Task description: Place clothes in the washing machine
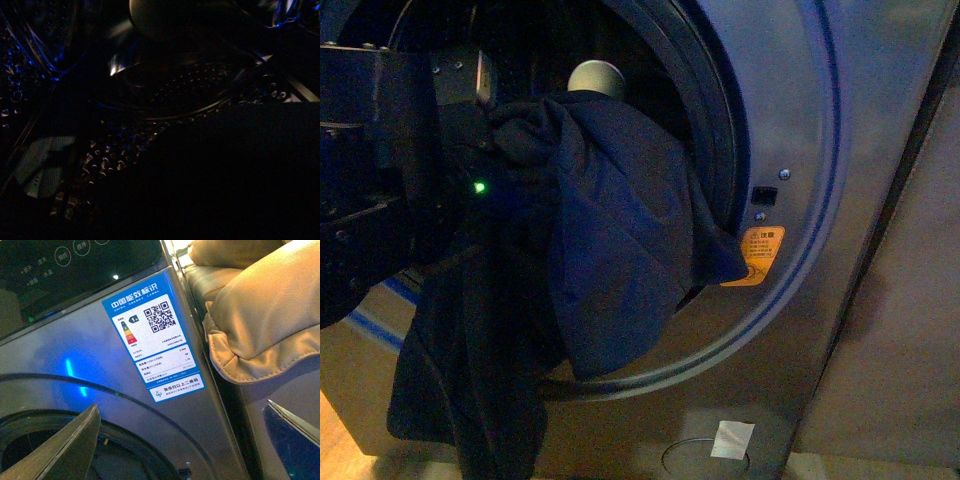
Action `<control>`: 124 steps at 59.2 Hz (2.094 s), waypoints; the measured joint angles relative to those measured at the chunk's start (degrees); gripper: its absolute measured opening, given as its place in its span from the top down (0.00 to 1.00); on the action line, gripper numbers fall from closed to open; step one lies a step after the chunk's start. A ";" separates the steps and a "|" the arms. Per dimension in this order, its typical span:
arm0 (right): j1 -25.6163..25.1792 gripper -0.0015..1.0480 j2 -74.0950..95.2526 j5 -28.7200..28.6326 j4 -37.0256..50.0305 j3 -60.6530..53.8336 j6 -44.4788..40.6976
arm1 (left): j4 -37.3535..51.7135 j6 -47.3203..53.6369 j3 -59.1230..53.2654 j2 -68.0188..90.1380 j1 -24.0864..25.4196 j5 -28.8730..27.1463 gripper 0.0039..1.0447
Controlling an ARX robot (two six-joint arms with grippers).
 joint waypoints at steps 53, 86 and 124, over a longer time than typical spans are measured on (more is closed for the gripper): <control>-26.97 0.98 -27.65 -28.00 -8.68 -27.85 -17.22 | -17.42 7.02 39.06 24.70 2.91 -9.55 0.89; -35.82 0.98 -37.64 -36.46 -13.33 -33.20 -17.25 | -33.11 18.12 79.54 45.24 1.81 -21.14 0.89; -35.82 0.98 -49.83 -36.46 -23.26 -35.39 -17.25 | -28.57 15.10 53.57 32.85 1.68 -12.76 0.25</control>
